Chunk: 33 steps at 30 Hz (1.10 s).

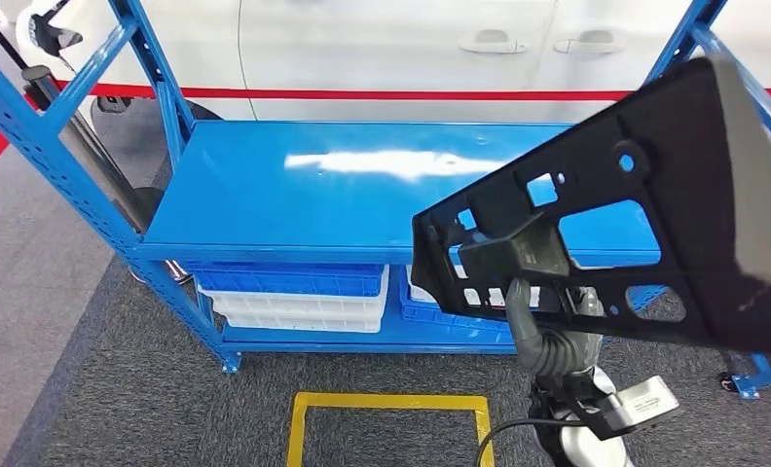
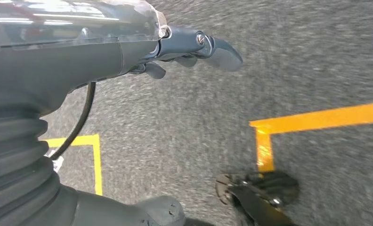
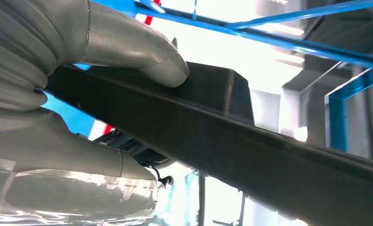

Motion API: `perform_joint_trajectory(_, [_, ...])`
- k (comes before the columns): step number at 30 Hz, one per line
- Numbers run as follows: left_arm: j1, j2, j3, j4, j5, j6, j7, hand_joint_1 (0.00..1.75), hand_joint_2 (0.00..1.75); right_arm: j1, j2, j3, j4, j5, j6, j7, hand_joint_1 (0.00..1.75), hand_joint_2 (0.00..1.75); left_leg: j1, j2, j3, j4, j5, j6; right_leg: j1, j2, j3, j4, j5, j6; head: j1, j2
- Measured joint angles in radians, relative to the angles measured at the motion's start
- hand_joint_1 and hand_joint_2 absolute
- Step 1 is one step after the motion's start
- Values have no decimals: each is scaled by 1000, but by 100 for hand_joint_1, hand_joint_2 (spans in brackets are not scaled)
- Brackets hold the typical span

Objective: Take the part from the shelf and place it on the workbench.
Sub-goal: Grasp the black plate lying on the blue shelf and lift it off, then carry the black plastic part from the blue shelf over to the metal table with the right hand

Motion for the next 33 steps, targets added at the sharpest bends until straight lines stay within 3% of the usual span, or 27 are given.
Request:
perform_joint_trajectory(2, [0, -1, 0, 0, -4, 2, 0, 0, 175, 24, 9, -7, 1, 8, -11, -5, 175, 175, -2, 3, -32, 2, 26, 5, 0, 1, -28, 123, -99, 7, 4, 0])
perform_joint_trajectory(3, [0, -2, 0, 0, -6, 2, 0, 0, 175, 35, 13, -10, 2, 10, -14, -7, 175, 175, -3, 3, -50, 4, 39, 4, 0, 2, -33, 178, -115, 10, 5, 0])
perform_joint_trajectory(4, [1, -3, 0, 0, -8, 2, 0, 0, 175, 46, 17, -13, 4, 12, -17, -9, 175, 175, -4, 4, -68, 7, 51, 3, 0, 2, -26, 210, -106, 11, 5, 0])
perform_joint_trajectory(5, [1, -3, 0, 0, -11, 1, 0, 0, 175, 55, 21, -16, 5, 14, -19, -10, 175, 175, -4, 4, -88, 11, 63, 0, 0, 2, -2, 209, -79, 11, 6, 0])
perform_joint_trajectory(7, [0, -4, 0, 0, -16, 0, 0, 0, 175, 67, 29, -21, 7, 19, -23, -11, 175, 175, -5, 5, -122, 24, 81, -6, 0, 1, 96, 111, -41, 7, 6, 0])
perform_joint_trajectory(9, [0, -5, -1, 0, -19, 0, -1, 0, 175, 72, 36, -25, 7, 26, -26, -12, 175, 175, -8, 4, -143, 37, 96, -16, 4, 2, 196, -28, -65, -4, 5, 0])
perform_joint_trajectory(10, [0, -6, -1, 0, -19, 0, -2, 0, 175, 75, 40, -27, 7, 32, -29, -14, 175, 175, -9, 4, -147, 40, 105, -22, 7, 2, 221, -68, -79, -12, 5, 0])
perform_joint_trajectory(11, [1, -6, -1, 0, -20, 0, -3, 0, 175, 79, 43, -29, 7, 39, -33, -17, 175, 175, -9, 4, -149, 39, 114, -28, 10, 2, 224, -85, -83, -20, 6, 0])
perform_joint_trajectory(13, [4, -6, -1, 1, -21, 0, -4, 0, 175, 88, 48, -32, 7, 53, -42, -21, 175, 175, -6, 2, -158, 42, 116, -40, 8, -1, 206, -84, -62, -37, 7, 0])
perform_joint_trajectory(14, [5, -5, -1, 2, -22, 0, -5, 0, 175, 92, 52, -33, 7, 58, -46, -22, 175, 175, -5, 1, -169, 61, 88, -46, 6, -3, 193, -85, -49, -46, 5, 0])
perform_joint_trajectory(17, [7, -5, -1, 3, -25, 2, -6, 0, 175, 101, 65, -37, 7, 65, -51, -24, 175, 175, 1, -1, -209, 221, -69, -61, 6, -5, 144, -85, -7, -59, -2, 0])
perform_joint_trajectory(18, [7, -5, -1, 3, -25, 2, -6, 0, 175, 105, 66, -38, 7, 66, -53, -24, 175, 175, 2, -1, -214, 281, -97, -64, 7, -5, 126, -84, 7, -59, -2, 0])
perform_joint_trajectory(19, [6, -5, -1, 3, -26, 3, -6, 0, 175, 107, 67, -38, 7, 68, -54, -24, 175, 175, 2, -1, -209, 320, -99, -66, 8, -5, 108, -83, 20, -58, -2, 0])
perform_joint_trajectory(20, [5, -5, -1, 3, -27, 3, -6, 0, 175, 110, 68, -38, 7, 70, -56, -24, 175, 175, 2, -1, -188, 326, -79, -67, 8, -5, 89, -80, 33, -56, -2, 0])
perform_joint_trajectory(22, [4, -5, -1, 3, -29, 2, -6, 0, 175, 114, 72, -40, 7, 75, -62, -24, 175, 175, 2, -2, -95, 239, -31, -61, 8, -5, 57, -72, 55, -50, -2, 0])
perform_joint_trajectory(24, [1, -5, -1, 3, -32, 1, -6, 0, 175, 122, 77, -44, 7, 82, -70, -24, 175, 175, -1, -4, 18, 85, -42, -50, 10, -6, 38, -65, 73, -41, -2, 0])
perform_joint_trajectory(25, [-1, -5, -1, 3, -34, 0, -6, 0, 175, 126, 79, -47, 8, 86, -74, -24, 175, 175, -5, -5, 52, 31, -56, -44, 10, -7, 35, -65, 83, -35, -2, 0])
perform_joint_trajectory(26, [-1, -5, -1, 3, -36, -2, -6, 0, 175, 130, 81, -50, 8, 88, -77, -24, 175, 175, -8, -5, 64, 4, -64, -38, 9, -9, 33, -67, 93, -28, -2, 0])
perform_joint_trajectory(28, [-1, -6, -1, 3, -39, -7, -7, 0, 175, 136, 84, -53, 8, 90, -81, -25, 175, 175, -8, -2, 51, -4, -45, -24, 7, -8, 29, -73, 105, -16, -3, 0])
perform_joint_trajectory(29, [-1, -6, -1, 4, -39, -9, -6, 0, 175, 139, 86, -55, 8, 90, -82, -25, 175, 175, -6, 1, 40, -6, -31, -16, 7, -6, 20, -62, 86, -11, -2, 0])
perform_joint_trajectory(30, [-1, -6, -1, 4, -40, -11, -6, 0, 175, 142, 87, -58, 8, 90, -83, -25, 175, 175, -4, 4, 27, -9, -16, -9, 6, -4, 8, -34, 47, -8, 1, 0])
perform_joint_trajectory(32, [-1, -5, -1, 4, -40, -12, -6, 0, 175, 146, 89, -63, 8, 90, -86, -25, 175, 175, -4, 8, -6, -9, 11, 0, 5, -2, -25, 79, -63, -4, 3, 0])
perform_joint_trajectory(33, [-1, -5, -1, 4, -41, -12, -6, 0, 175, 147, 90, -66, 8, 90, -87, -25, 175, 175, -6, 9, -24, -7, 25, 1, 5, -1, -36, 143, -96, -2, 4, 0])
